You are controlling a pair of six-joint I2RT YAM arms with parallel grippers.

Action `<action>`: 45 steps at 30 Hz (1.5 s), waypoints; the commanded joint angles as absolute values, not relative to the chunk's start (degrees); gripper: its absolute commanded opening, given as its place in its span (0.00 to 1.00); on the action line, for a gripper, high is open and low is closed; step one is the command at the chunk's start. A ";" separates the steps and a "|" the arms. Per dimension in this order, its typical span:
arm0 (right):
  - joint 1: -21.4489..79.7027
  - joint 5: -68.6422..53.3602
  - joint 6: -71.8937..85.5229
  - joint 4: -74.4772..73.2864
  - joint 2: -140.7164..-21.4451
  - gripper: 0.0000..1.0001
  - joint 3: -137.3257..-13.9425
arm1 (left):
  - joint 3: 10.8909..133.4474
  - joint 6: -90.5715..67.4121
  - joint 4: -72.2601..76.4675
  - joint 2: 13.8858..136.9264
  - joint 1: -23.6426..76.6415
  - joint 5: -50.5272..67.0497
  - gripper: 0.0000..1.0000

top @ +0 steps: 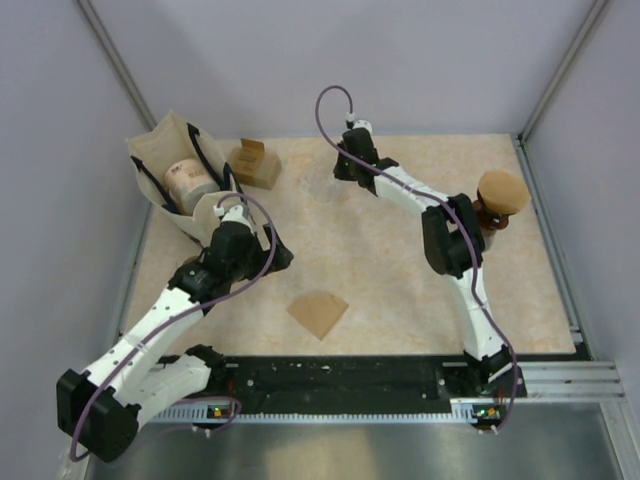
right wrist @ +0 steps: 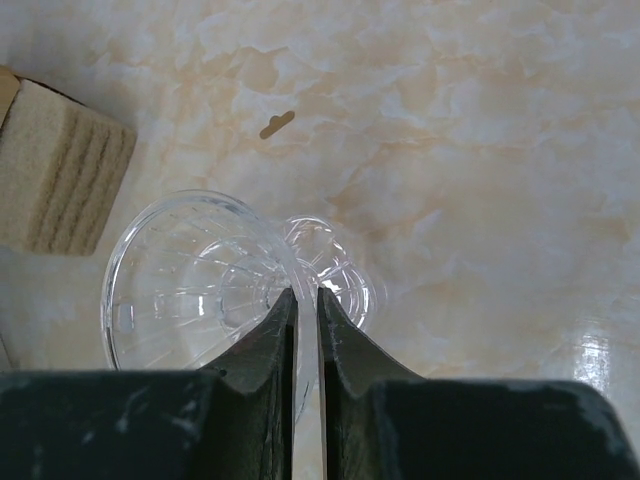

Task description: Place the coffee filter in the dripper

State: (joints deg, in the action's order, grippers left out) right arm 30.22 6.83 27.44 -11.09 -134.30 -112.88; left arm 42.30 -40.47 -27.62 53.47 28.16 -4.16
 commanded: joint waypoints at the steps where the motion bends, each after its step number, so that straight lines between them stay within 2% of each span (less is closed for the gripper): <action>1: 30.67 1.34 24.35 -10.46 -128.60 0.00 -112.24 | 43.51 -38.59 -26.63 51.95 27.86 -4.49 0.98; 6: 29.71 -13.06 18.20 -15.80 -119.19 0.00 -104.51 | 46.13 -33.24 -26.46 51.15 27.95 -0.28 0.95; 9: 29.36 -20.98 15.57 -21.34 -113.05 0.00 -98.99 | 47.28 -28.14 -25.49 50.71 28.04 8.24 0.93; 13: 29.36 -31.44 10.56 -26.36 -103.12 0.00 -87.31 | 46.50 -24.70 -24.61 50.97 29.70 12.29 0.91; 16: 29.36 -37.51 9.06 -26.72 -95.91 0.00 -78.43 | 45.53 -24.17 -22.07 51.24 32.07 16.16 0.85; 22: 29.44 -37.09 14.75 -25.05 -86.58 0.00 -70.58 | 45.00 -23.64 -17.32 50.97 39.01 15.39 0.84; 25: 29.36 -36.57 17.57 -25.14 -84.38 0.00 -69.52 | 46.14 -23.64 -17.58 53.17 42.97 12.41 0.80; 28: 29.44 -37.62 17.75 -25.31 -83.15 0.00 -69.26 | 46.58 -23.55 -18.02 54.31 45.43 8.89 0.78; 32: 29.44 -37.79 17.23 -26.28 -82.27 0.00 -69.00 | 47.20 -24.08 -17.75 55.19 46.76 5.81 0.66; 42: 30.41 -35.16 15.73 -28.04 -82.70 0.00 -69.43 | 49.92 -23.38 -18.11 59.23 49.30 4.14 0.63; 45: 30.59 -35.51 15.73 -28.12 -82.88 0.00 -69.61 | 50.54 -23.38 -18.11 60.12 50.01 3.17 0.58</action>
State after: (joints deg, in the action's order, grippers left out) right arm 29.85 -34.98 16.08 -29.02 -84.58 -68.97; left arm 47.64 -24.01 -20.36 59.46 49.04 5.41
